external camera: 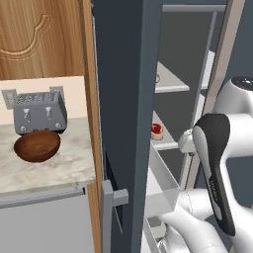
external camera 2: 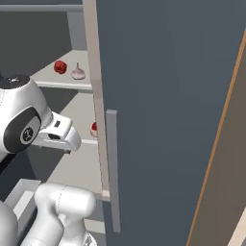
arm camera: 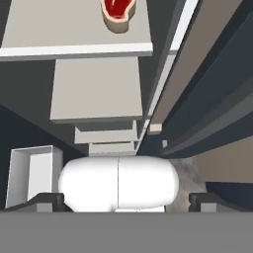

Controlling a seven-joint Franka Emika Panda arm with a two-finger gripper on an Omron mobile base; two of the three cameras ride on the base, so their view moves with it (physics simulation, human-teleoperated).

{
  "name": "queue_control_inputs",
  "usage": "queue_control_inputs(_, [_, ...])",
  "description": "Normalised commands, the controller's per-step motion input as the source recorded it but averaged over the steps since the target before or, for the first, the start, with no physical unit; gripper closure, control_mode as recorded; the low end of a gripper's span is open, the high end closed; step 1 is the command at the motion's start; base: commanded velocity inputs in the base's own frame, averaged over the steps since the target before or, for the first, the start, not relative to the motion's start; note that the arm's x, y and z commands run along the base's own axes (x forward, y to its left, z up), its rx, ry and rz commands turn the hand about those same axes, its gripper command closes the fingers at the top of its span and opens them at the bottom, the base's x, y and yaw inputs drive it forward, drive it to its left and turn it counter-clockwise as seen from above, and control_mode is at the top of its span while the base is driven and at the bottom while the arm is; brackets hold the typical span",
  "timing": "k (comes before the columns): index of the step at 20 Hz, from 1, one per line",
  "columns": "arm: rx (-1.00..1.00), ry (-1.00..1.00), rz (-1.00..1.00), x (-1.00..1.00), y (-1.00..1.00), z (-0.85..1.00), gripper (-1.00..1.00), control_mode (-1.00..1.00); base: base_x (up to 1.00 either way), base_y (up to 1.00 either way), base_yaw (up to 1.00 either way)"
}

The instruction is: Take the steak, bell pepper, and garlic from the freezer and place them in the bowl on the counter.

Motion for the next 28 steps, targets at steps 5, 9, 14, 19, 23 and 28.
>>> queue_control_inputs(5, [0.0,0.0,0.0,0.0,0.0,0.0,-1.0,1.0,0.06,0.42,0.0])
queue_control_inputs(9, [0.0,0.0,0.0,0.0,0.0,0.0,-1.0,1.0,0.05,0.19,0.0])
queue_control_inputs(14, [0.0,0.0,0.0,0.0,0.0,0.0,-1.0,1.0,0.1,0.22,0.0])
queue_control_inputs(19, [0.0,0.0,0.0,0.0,0.0,0.0,-1.0,1.0,0.0,0.09,0.0])
queue_control_inputs(23, [0.0,0.0,0.0,0.0,0.0,0.0,-1.0,1.0,0.0,0.0,0.0])
queue_control_inputs(28, [0.0,0.0,0.0,0.0,0.0,0.0,-1.0,1.0,0.0,0.0,0.0])
